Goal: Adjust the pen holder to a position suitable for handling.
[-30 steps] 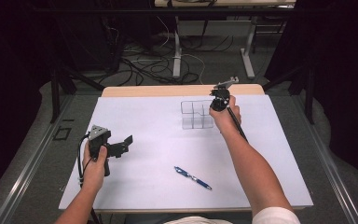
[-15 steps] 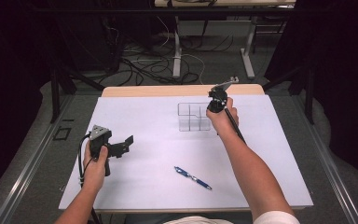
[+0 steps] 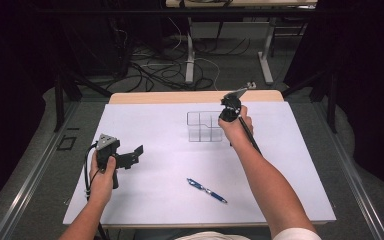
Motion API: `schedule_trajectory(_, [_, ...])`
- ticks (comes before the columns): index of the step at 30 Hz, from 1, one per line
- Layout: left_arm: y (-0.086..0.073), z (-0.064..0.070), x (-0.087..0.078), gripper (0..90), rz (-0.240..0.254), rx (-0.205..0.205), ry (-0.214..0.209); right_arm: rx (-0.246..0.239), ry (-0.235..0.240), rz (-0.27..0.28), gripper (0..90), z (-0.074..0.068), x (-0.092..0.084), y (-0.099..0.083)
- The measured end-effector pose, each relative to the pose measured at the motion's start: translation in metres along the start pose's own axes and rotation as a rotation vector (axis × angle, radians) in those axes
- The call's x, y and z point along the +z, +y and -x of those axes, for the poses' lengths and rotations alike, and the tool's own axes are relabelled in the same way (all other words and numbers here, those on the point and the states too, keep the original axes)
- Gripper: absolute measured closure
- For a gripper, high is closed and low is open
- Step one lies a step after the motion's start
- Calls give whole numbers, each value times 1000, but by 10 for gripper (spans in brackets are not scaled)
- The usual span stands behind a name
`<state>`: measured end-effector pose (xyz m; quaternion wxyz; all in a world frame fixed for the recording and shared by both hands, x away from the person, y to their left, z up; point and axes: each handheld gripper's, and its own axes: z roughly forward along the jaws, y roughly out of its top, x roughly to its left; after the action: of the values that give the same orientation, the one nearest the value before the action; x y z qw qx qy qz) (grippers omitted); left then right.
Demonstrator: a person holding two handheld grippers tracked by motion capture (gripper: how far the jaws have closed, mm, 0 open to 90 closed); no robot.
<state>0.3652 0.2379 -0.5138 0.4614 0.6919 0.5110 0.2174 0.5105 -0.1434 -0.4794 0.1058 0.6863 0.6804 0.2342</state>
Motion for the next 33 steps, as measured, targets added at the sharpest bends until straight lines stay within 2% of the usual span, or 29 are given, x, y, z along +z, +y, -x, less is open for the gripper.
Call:
schedule_trajectory(6, [0,0,0,29,0,0,0,13,23,-10,839,-4,0,-1])
schedule_trajectory(8, [0,0,0,29,0,1,0,-5,21,-14,837,-7,0,-3])
schedule_trajectory(12, [0,0,0,29,1,1,0,-1,36,-12,835,-12,1,-3])
schedule_trajectory(14, [0,0,0,30,2,1,0,-15,36,-16,835,-15,2,-4])
schedule_trajectory(23, [0,0,0,29,1,2,0,-10,58,-27,823,-20,2,-6])
schedule_trajectory(28, [0,0,0,29,3,1,1,-7,94,-25,814,-23,2,-7])
schedule_trajectory(30, [0,0,0,30,2,1,1,-19,86,-36,794,-21,1,-7])
schedule_trajectory(33, [0,0,0,29,2,0,2,-25,128,-16,742,-20,-1,-7])
